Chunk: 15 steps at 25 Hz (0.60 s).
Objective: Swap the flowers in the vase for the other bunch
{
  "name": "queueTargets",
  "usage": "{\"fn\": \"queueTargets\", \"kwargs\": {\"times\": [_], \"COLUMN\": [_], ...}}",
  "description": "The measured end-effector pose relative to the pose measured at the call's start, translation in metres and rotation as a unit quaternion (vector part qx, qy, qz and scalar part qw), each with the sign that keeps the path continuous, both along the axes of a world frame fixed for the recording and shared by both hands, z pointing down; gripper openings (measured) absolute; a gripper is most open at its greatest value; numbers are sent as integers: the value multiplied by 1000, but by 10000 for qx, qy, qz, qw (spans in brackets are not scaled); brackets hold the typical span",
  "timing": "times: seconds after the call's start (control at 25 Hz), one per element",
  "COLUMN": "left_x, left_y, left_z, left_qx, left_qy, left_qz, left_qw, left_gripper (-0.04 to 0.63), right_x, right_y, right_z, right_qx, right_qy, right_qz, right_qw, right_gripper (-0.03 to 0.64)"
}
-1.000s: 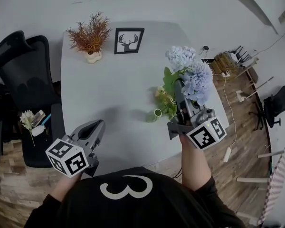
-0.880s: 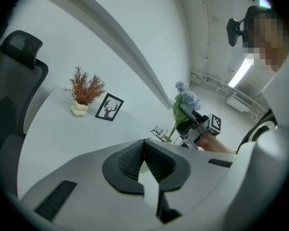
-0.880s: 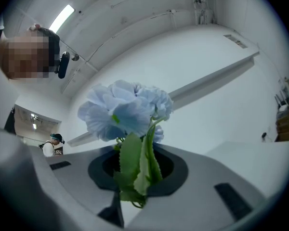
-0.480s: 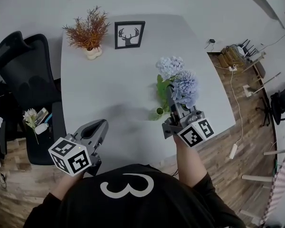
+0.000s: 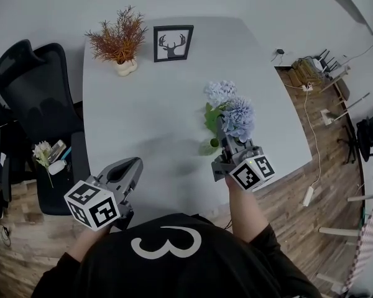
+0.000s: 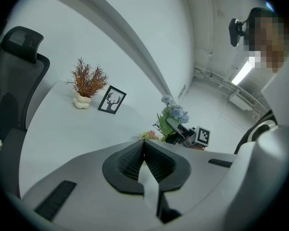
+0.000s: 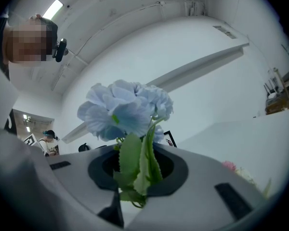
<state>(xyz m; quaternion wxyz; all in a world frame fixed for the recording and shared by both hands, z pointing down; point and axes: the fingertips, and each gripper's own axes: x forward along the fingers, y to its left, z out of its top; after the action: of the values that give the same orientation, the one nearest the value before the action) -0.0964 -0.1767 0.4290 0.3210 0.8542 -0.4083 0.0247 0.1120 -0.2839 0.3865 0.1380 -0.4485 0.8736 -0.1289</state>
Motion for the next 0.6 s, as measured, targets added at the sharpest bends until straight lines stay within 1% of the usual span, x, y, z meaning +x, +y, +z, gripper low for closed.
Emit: {"fn": "queueTargets", "kwargs": {"times": [0.24,0.44,0.52,0.6], "left_x": [-19,-33,-38,-42], "left_y": [7,17,21,25], "left_z": [-3,-8,-9,-9], "left_qx": [3,70,108,133], "left_qy": [110,169,189,206], "left_qz": [-94,-122,-116,-107], "left_qw": [9999,9998,9997,9996], "left_gripper": [11,11,11,11], "right_x": [3,5,6,4], "right_y": [-1,-2,-3,-5], "right_z": [14,17,19,20], "right_qx": [-179,-171,-184,-221], "right_qy": [95,166,180,234], "right_qz": [188,336,347,339], "right_qw": [9996,9992,9991,9989], "right_gripper": [89,94,98,119]}}
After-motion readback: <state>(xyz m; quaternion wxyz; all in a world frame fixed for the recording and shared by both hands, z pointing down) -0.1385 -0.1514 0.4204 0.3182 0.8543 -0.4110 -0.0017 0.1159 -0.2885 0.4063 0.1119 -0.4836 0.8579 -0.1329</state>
